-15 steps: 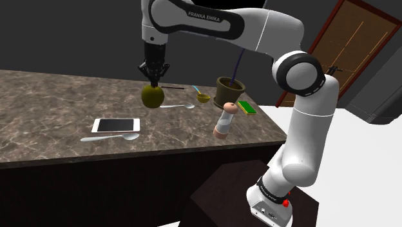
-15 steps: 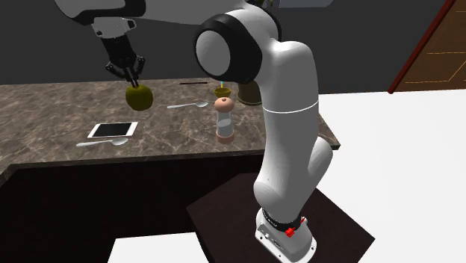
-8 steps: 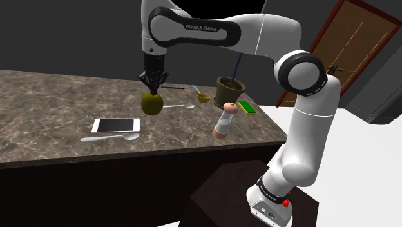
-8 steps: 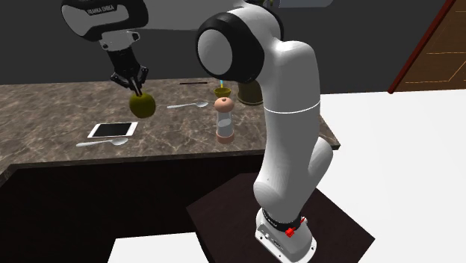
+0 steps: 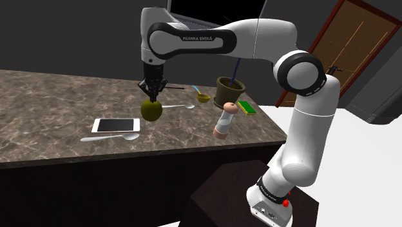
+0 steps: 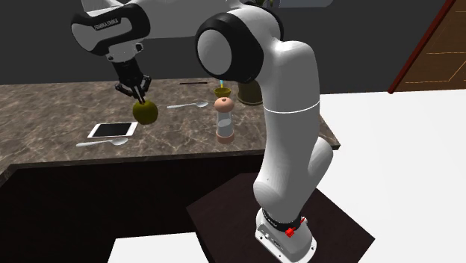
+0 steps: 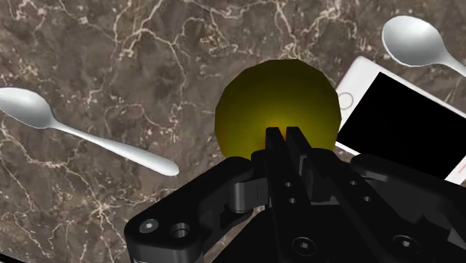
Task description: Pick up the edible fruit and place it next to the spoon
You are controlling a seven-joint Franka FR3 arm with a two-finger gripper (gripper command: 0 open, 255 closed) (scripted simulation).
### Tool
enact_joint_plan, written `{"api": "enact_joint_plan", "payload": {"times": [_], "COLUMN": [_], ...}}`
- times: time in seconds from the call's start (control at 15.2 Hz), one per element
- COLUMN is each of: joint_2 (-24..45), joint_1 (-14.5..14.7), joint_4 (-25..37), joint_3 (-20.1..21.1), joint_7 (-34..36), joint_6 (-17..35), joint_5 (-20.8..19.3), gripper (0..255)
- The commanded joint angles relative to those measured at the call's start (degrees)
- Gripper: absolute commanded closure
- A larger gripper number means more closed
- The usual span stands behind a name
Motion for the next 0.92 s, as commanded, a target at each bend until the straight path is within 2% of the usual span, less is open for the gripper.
{"api": "enact_joint_plan", "payload": {"times": [0.0, 0.33, 0.4, 0.73, 0.86], "joint_2": [0.00, 0.00, 0.00, 0.00, 0.21], "joint_1": [0.00, 0.01, 0.00, 0.01, 0.22], "joint_4": [-0.19, -0.19, -0.19, -0.19, 3.96], "joint_3": [0.00, 0.00, 0.00, 0.00, 0.08], "joint_7": [0.02, 0.02, 0.02, 0.02, -0.04], "joint_6": [0.23, 0.23, 0.23, 0.23, -3.71], "joint_5": [-0.01, -0.01, -0.01, -0.01, -0.01], "gripper": [255, 255, 0, 0, 0]}}
